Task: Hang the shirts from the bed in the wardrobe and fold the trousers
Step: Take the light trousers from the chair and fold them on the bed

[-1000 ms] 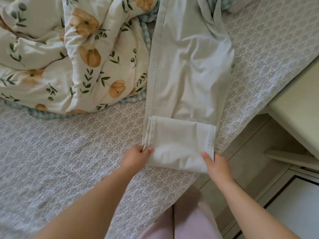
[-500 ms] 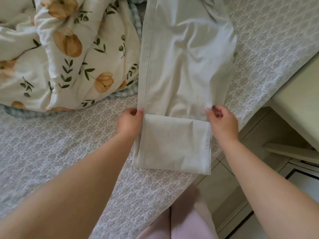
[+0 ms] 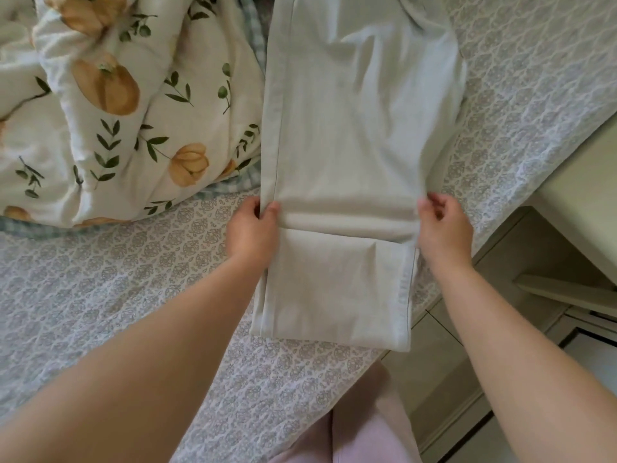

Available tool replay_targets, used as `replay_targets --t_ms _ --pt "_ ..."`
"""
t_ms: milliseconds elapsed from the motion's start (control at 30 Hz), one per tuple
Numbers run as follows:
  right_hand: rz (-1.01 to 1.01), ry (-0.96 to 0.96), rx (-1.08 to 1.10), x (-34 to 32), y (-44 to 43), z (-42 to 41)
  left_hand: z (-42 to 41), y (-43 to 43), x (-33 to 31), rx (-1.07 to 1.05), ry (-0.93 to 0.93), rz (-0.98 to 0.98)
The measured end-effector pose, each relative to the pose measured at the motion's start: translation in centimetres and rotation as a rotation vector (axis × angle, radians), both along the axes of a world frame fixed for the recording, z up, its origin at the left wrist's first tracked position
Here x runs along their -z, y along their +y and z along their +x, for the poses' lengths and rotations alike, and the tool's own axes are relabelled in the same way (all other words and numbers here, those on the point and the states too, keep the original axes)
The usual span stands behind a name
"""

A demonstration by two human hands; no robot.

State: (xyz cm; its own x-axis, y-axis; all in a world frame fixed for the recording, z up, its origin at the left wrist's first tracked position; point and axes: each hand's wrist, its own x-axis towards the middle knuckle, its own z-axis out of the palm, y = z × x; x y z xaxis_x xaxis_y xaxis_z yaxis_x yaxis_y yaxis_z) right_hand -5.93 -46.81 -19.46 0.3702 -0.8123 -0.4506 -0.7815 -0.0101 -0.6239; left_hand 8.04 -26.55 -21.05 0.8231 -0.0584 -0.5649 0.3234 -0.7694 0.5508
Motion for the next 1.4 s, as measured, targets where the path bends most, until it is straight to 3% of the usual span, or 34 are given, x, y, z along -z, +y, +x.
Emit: replay_targets --t_ms 100,167,267,333,467,500,567,633,667,733,800,933,1033,1100,1133,1200,1300,1400 --pt "0.213 0.002 0.153 0.1 -2.0 2.0 1.1 -1.0 -0.2 -0.006 0.064 -0.064" --pt "0.268 0.027 0.091 0.3 -3.0 2.8 1.6 -1.7 -0.1 -0.026 0.116 -0.088" --pt "0.037 0.126 -0.073 0.5 -4.2 2.1 1.6 -1.9 0.1 -0.016 0.116 -0.085" --pt "-0.121 0.177 0.006 0.8 -4.7 0.9 1.6 -2.0 0.1 0.031 0.047 -0.01" --pt "-0.126 0.139 0.237 1.1 -3.1 1.2 0.8 -2.7 0.3 0.006 -0.106 0.112" --pt "-0.28 0.098 0.159 0.7 -2.5 1.6 0.4 -2.7 0.2 0.011 -0.197 0.133" --pt "-0.583 -0.061 -0.246 -0.1 -1.0 2.0 -0.8 -2.4 -0.1 0.225 -0.463 0.164" --pt "-0.63 -0.148 -0.717 0.7 -0.1 1.2 -2.0 -1.6 0.1 0.685 -0.639 0.142" --pt "-0.538 -0.064 -0.875 1.2 0.1 0.5 -2.2 -0.9 0.5 0.936 -0.606 0.153" --pt "-0.352 0.247 -0.998 2.4 -0.7 -1.9 -1.9 0.6 1.4 1.248 -0.391 0.272" --pt "-0.314 0.464 -0.994 3.2 -2.7 -4.0 -0.8 2.0 2.2 1.289 -0.266 0.355" --pt "-0.436 0.625 -1.024 2.2 -3.4 -4.6 -0.3 3.6 1.3 1.24 -0.306 0.398" --pt "-0.521 0.403 -1.027 0.1 -1.1 -4.5 -2.0 5.3 -0.4 1.18 -0.43 0.271" --pt "-0.546 0.172 -1.188 -0.8 0.5 -5.5 -3.5 7.0 -1.2 1.339 -0.513 0.22" --pt "-0.503 0.169 -1.298 -0.9 1.2 -6.2 -4.4 7.8 -1.3 1.438 -0.512 0.224" --pt "-0.327 0.34 -1.429 -0.7 2.8 -7.7 -6.1 9.1 -1.3 1.566 -0.446 0.28" --pt "-0.306 0.449 -1.374 0.6 4.0 -8.7 -8.2 9.2 -1.0 1.547 -0.373 0.407" --pt "-0.249 0.114 -1.062 0.2 5.1 -8.3 -9.4 8.5 -0.5 1.483 -0.35 0.483"
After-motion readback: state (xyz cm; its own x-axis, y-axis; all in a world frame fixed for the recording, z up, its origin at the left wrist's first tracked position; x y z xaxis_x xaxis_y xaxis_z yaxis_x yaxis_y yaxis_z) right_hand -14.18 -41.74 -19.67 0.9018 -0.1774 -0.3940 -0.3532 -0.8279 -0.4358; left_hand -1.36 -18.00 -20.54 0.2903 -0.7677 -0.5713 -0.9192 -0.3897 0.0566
